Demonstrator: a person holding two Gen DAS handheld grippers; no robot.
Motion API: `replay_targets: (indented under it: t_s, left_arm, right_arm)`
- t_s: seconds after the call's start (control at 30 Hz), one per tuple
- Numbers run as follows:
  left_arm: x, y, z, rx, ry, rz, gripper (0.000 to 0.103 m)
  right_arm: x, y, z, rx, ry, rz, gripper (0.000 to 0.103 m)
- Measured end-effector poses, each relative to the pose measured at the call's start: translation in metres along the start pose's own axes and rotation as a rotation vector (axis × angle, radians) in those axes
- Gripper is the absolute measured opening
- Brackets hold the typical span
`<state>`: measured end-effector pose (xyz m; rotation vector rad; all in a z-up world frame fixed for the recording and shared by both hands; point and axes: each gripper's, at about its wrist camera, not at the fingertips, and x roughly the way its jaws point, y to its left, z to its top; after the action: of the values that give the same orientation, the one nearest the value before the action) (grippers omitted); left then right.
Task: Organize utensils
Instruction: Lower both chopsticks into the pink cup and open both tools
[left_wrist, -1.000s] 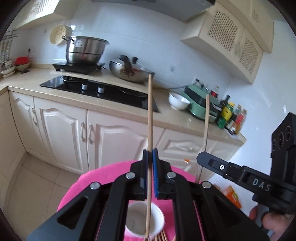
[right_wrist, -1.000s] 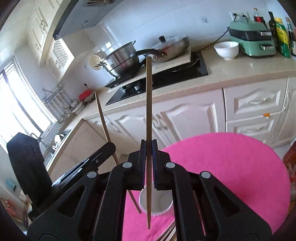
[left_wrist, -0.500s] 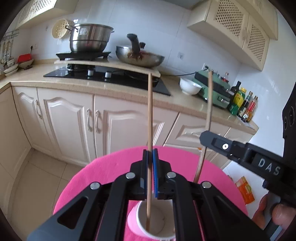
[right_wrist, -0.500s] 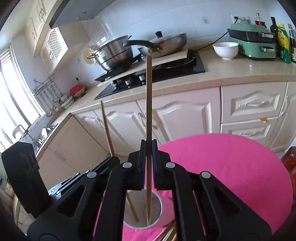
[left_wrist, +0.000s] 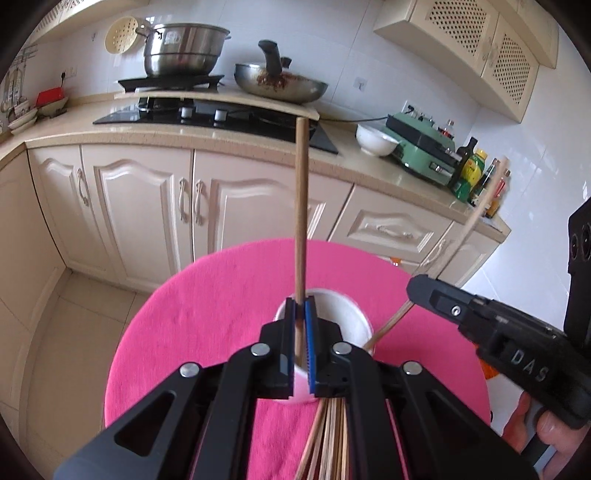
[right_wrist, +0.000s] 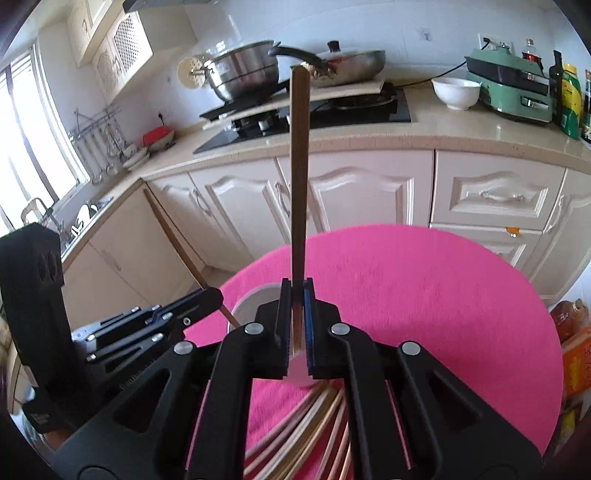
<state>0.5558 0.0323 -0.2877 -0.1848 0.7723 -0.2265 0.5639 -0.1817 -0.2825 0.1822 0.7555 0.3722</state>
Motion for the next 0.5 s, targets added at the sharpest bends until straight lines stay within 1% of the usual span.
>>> replay_targets:
  t_s: [0.07,0.1,0.13,0.17,0.37,0.4,0.5]
  left_arm:
    - [0.0,0.0,-0.003,0.005,0.019,0.002,0.006]
    - [-0.001,0.0,-0.004,0.008,0.023,0.003,0.009]
    - [-0.002,0.0,-0.004,0.008,0.03,0.005,0.014]
    - [-0.003,0.0,-0.005,0.009,0.038,0.009,0.024]
    - [-0.013,0.002,-0.011,0.005,0.062,0.02,0.027]
    - [-0.015,0.004,-0.015,0.001,0.069,0.029,0.029]
    - [-0.016,0.009,-0.026,-0.001,0.104,0.046,0.029]
  right_arm:
    - [0.002,-0.001,-0.005,0.006,0.014,-0.002,0.007]
    - [0.002,-0.001,-0.007,0.01,0.016,-0.003,0.007]
    - [0.003,-0.001,-0.008,0.011,0.017,-0.003,0.007]
    - [0.003,-0.001,-0.009,0.011,0.019,-0.004,0.007]
    - [0.004,-0.003,-0.012,0.03,0.034,0.009,0.007]
    - [0.003,-0.003,-0.012,0.033,0.034,0.008,0.007]
    - [0.003,-0.003,-0.013,0.04,0.045,0.012,0.007]
